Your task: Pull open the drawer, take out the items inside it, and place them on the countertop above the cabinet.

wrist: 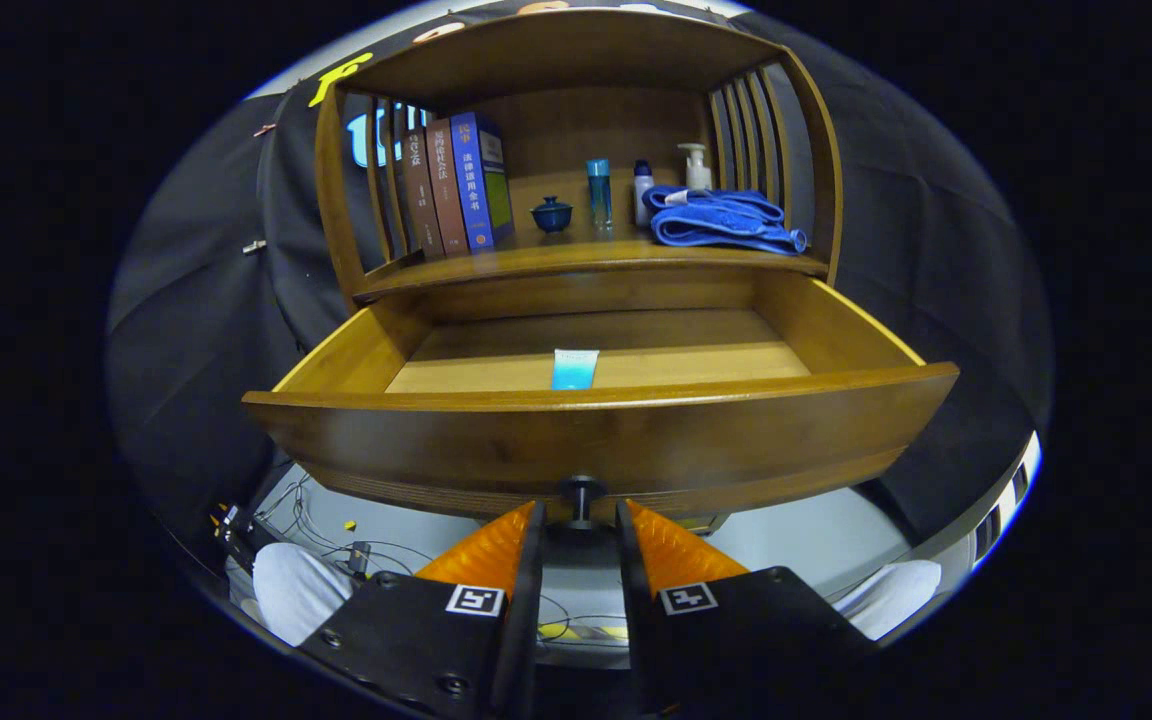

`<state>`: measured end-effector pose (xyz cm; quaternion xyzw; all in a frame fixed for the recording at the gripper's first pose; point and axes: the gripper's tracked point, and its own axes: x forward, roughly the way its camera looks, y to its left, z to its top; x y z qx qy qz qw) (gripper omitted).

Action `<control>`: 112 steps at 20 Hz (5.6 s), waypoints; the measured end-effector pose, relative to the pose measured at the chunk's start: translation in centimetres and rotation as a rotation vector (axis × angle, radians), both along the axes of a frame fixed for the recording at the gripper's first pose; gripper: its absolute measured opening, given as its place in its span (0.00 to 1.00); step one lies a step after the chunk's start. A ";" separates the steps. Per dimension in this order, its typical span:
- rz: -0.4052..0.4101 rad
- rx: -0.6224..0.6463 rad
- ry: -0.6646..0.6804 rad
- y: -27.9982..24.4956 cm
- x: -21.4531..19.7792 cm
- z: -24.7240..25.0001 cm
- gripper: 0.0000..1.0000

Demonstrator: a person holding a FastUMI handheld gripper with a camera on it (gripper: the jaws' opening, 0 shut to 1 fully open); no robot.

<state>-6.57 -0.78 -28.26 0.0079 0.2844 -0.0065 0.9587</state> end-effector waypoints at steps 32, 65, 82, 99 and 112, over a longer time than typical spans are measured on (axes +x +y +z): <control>-0.076 -0.022 0.615 1.6 16.9 -4.5 0.99; -0.011 0.073 0.365 0.1 15.7 9.4 0.47; -0.085 0.042 0.408 -1.4 32.9 5.7 0.47; -0.044 0.097 0.156 0.0 27.9 12.0 1.00; 0.012 0.052 -0.367 0.0 10.5 17.9 0.99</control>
